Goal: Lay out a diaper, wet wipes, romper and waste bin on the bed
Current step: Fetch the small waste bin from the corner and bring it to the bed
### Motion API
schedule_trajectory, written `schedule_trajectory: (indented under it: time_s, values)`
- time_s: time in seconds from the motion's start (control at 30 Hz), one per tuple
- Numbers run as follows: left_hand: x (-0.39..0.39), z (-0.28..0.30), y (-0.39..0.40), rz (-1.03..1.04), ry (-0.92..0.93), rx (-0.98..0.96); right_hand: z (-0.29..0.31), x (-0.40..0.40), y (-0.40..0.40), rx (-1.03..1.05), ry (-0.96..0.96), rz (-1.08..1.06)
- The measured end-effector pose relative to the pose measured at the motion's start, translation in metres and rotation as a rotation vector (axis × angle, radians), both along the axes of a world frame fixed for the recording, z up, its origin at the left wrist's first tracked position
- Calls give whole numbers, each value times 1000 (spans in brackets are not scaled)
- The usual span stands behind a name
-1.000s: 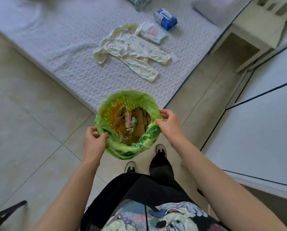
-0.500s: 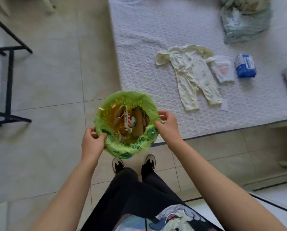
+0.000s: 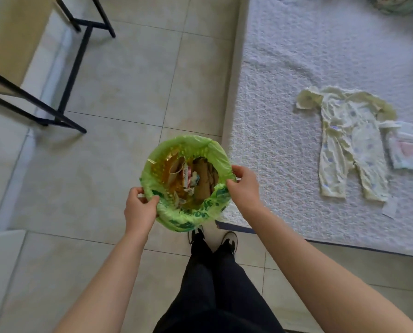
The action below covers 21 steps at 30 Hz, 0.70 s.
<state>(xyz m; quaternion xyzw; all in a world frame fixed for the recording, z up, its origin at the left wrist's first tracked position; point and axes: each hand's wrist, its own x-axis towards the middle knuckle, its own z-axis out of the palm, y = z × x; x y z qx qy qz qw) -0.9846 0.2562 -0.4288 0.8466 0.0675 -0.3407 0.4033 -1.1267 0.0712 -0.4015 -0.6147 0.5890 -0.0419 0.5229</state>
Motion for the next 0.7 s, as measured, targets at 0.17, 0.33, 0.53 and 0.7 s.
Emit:
schedule_trajectory:
  time_s: [0.17, 0.33, 0.53, 0.7]
  values:
    - [25, -57, 0, 90, 64, 30, -58, 44, -11, 23, 12, 33]
    - [48, -152, -17, 144, 93, 44, -155, 77, -34, 6, 72, 126]
    - [65, -286, -36, 155, 129, 77, -286, 107, -55, 9, 182, 171]
    - [74, -398, -40, 164, 159, 174, -383, 130, -58, 50, 277, 175]
